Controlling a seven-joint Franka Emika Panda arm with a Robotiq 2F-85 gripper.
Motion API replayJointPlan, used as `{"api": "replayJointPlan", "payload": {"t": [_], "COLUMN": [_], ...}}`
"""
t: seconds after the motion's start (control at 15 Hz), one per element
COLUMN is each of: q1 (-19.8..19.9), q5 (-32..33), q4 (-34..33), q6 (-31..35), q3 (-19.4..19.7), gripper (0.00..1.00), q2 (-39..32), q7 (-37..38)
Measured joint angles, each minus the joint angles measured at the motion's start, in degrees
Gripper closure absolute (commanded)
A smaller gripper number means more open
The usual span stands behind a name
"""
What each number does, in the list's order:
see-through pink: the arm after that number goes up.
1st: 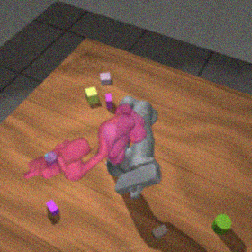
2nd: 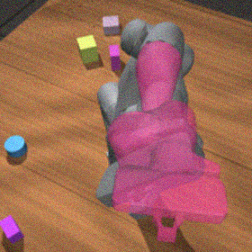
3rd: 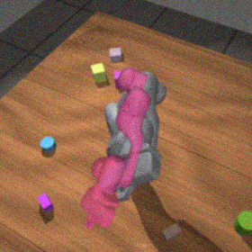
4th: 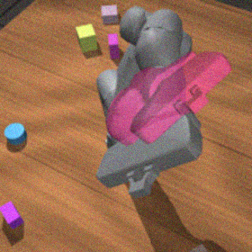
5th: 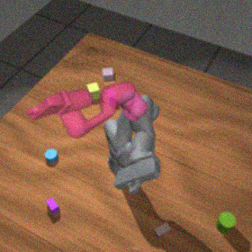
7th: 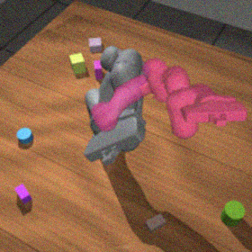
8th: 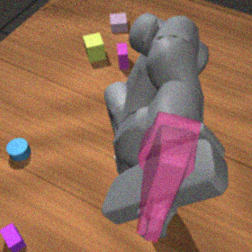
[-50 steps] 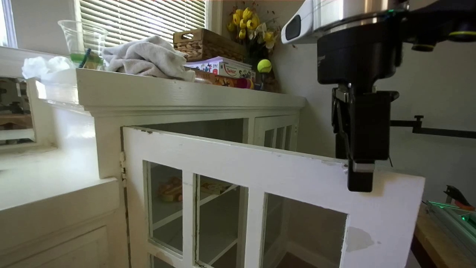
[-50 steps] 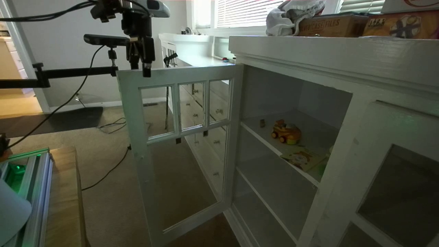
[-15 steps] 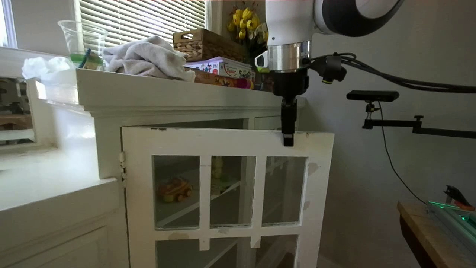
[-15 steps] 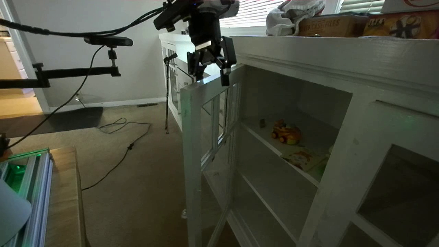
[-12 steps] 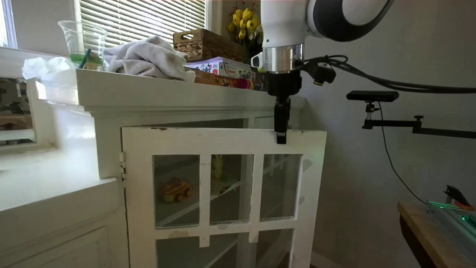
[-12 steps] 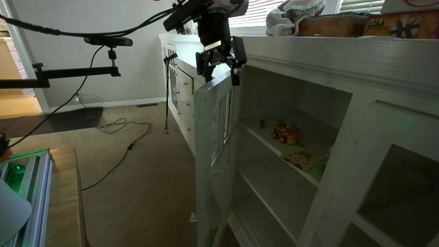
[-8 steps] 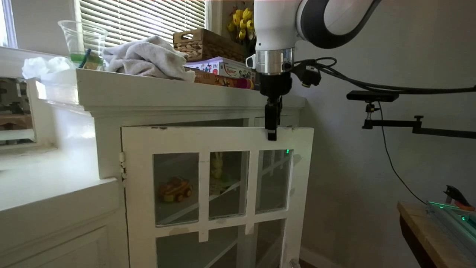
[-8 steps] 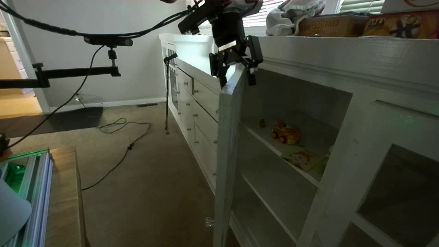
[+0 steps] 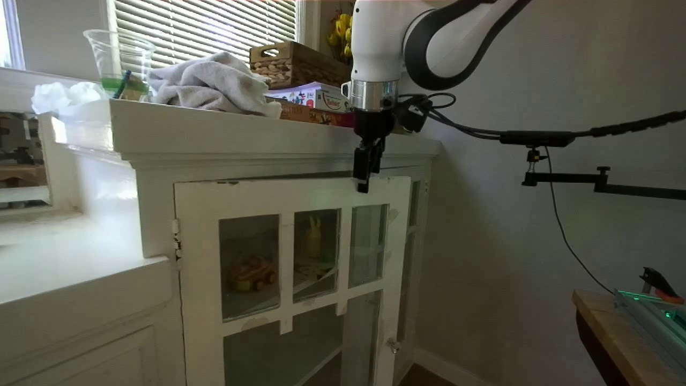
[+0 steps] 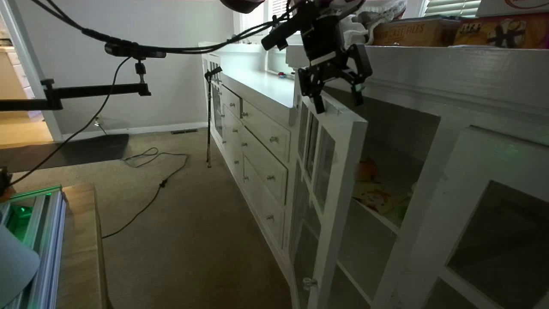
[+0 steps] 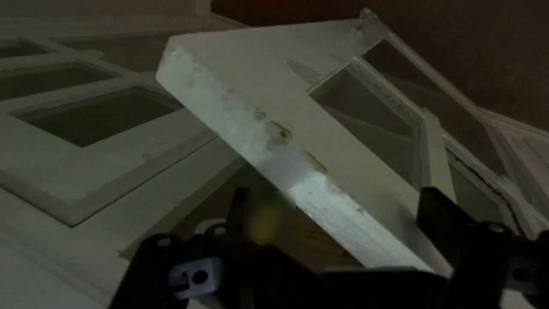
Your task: Close the left cabinet door.
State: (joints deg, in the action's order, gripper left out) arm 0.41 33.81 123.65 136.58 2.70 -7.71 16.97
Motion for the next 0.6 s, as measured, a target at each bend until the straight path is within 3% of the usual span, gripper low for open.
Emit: {"api": "replayJointPlan", "payload": {"t": [0.4,0.6], "q1": [0.01,-0.09], "q5": [1.73,-3.17], "q4": [-1.78,-0.61], "q6": [3.24,-4.20], "q3": [2.09,1.70], "gripper": [0.00,0.00], "q2": [0.12,2.48], "q7": [6.43,7.14]}}
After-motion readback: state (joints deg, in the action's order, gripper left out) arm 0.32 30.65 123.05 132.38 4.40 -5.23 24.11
